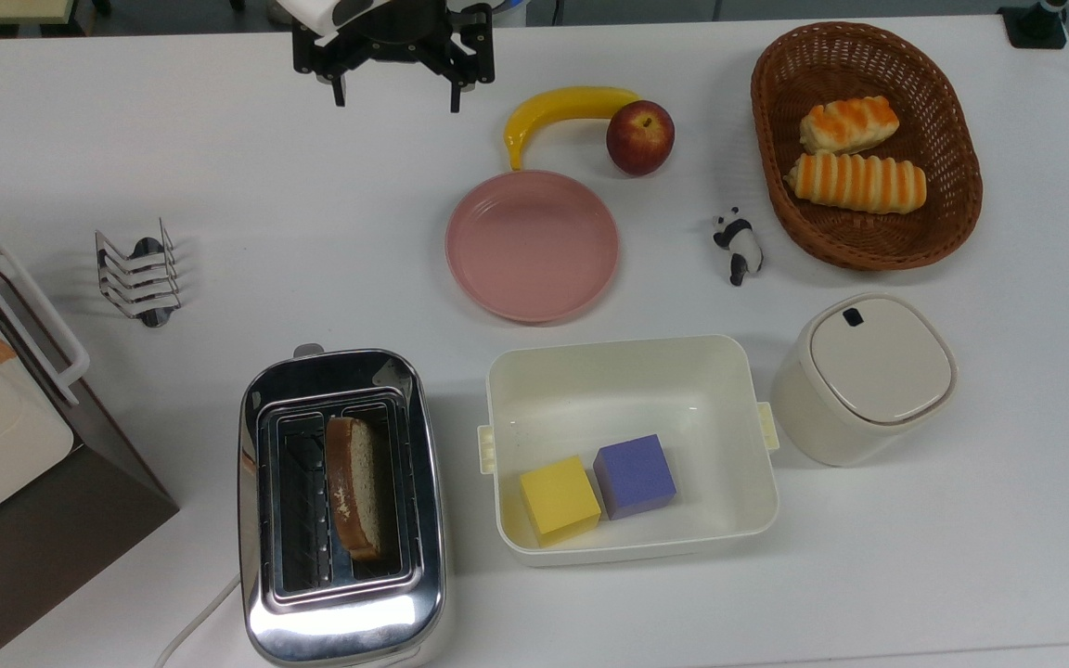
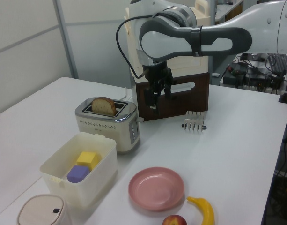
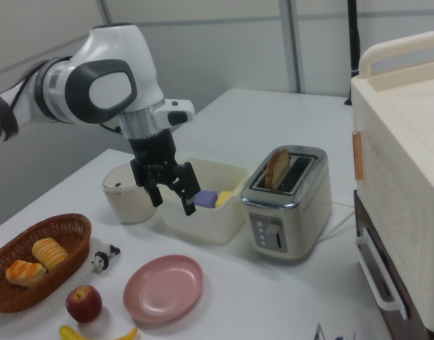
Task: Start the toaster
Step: 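Move the gripper from above the white bin toward the silver toaster's lever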
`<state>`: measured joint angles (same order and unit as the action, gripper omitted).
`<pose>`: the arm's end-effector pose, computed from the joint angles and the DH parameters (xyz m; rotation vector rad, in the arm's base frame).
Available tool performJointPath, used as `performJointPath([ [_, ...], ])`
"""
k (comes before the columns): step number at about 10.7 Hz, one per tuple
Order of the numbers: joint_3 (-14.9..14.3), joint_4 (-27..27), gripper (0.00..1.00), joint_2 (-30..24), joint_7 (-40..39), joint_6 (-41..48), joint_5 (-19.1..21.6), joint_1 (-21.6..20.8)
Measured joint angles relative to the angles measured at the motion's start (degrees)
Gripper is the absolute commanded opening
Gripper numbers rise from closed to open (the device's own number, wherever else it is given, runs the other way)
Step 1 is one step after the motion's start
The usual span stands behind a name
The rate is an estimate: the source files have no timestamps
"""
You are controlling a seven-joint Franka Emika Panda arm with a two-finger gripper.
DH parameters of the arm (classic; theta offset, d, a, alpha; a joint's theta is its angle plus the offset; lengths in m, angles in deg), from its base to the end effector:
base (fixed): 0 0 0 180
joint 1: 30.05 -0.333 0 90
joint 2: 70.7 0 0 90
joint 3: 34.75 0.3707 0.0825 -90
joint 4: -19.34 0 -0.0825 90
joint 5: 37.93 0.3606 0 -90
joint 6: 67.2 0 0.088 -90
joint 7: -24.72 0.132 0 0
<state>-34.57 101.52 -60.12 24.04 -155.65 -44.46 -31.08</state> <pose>0.5914 -0.0030 0.6099 3.0253 0.0517 -0.1131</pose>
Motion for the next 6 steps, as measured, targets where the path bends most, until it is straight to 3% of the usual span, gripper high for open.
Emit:
performJointPath([
  [4,-0.1,0.0,0.13,-0.2,0.0,0.0,0.0,1.4],
  [5,-0.1,0.0,0.00,-0.2,0.0,0.0,0.0,1.4],
  [6,-0.1,0.0,0.00,-0.2,0.0,0.0,0.0,1.4],
])
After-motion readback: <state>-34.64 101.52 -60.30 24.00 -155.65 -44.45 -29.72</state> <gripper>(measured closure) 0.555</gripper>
